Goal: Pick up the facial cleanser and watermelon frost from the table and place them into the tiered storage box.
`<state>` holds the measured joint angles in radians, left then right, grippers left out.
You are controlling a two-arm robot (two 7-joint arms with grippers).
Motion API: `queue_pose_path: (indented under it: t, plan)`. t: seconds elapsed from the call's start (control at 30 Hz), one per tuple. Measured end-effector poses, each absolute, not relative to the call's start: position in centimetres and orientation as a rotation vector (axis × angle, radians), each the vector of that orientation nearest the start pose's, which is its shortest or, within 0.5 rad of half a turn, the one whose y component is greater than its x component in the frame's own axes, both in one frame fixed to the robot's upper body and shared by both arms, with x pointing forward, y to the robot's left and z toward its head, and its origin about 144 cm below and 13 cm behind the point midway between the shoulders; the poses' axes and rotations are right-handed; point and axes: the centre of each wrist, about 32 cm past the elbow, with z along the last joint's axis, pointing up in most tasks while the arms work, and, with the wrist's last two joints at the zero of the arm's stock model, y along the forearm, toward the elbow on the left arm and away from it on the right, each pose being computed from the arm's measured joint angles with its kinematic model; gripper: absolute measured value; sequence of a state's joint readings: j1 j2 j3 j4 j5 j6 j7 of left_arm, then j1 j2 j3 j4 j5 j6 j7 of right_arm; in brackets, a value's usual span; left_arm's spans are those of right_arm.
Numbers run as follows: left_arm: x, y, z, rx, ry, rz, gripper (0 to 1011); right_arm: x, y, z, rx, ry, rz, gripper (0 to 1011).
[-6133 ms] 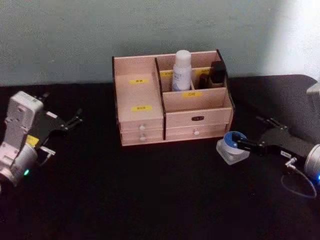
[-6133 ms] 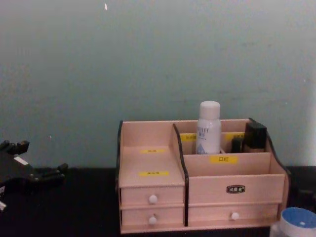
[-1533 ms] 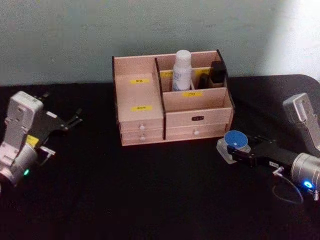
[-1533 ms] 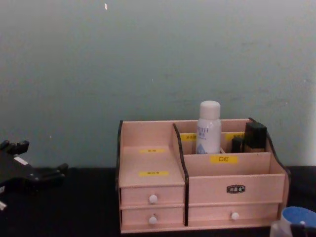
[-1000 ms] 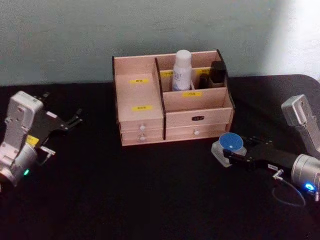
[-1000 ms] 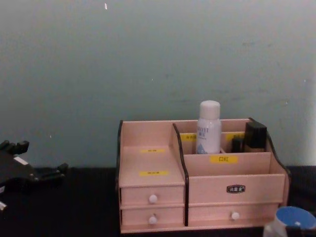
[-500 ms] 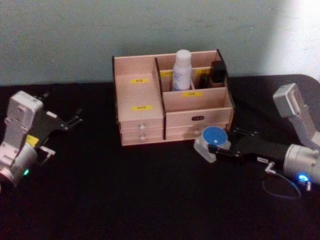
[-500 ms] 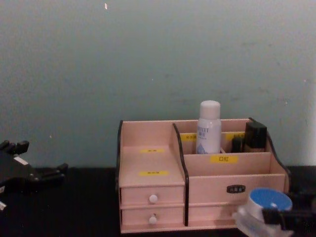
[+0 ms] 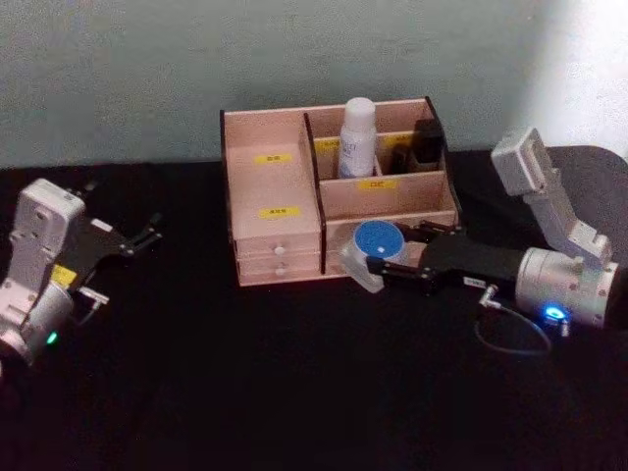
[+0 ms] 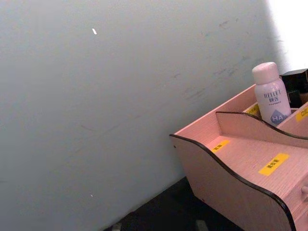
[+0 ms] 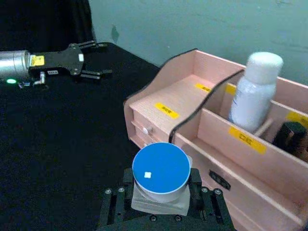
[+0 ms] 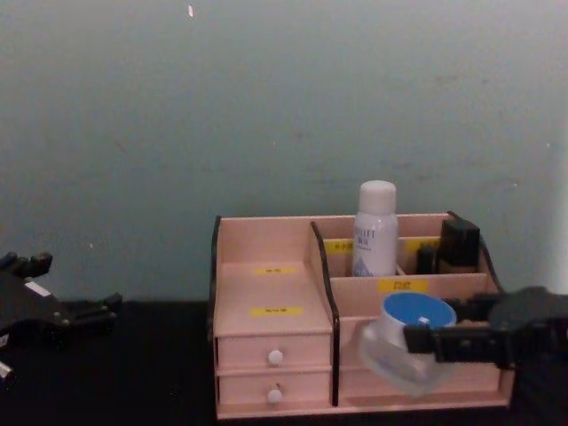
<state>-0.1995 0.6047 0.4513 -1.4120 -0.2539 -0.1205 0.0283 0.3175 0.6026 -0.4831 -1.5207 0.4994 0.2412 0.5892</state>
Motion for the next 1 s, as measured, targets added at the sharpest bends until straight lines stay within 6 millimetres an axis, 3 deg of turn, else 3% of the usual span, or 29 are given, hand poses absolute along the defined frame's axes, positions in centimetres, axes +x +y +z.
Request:
queue_pose_path:
  t: [1.0]
  plan:
    - [48.9, 31.0, 114.0, 0.304, -0.285, 1.248, 1001, 57.8, -22.6, 122.8, -0.302, 0.050, -0.566, 698]
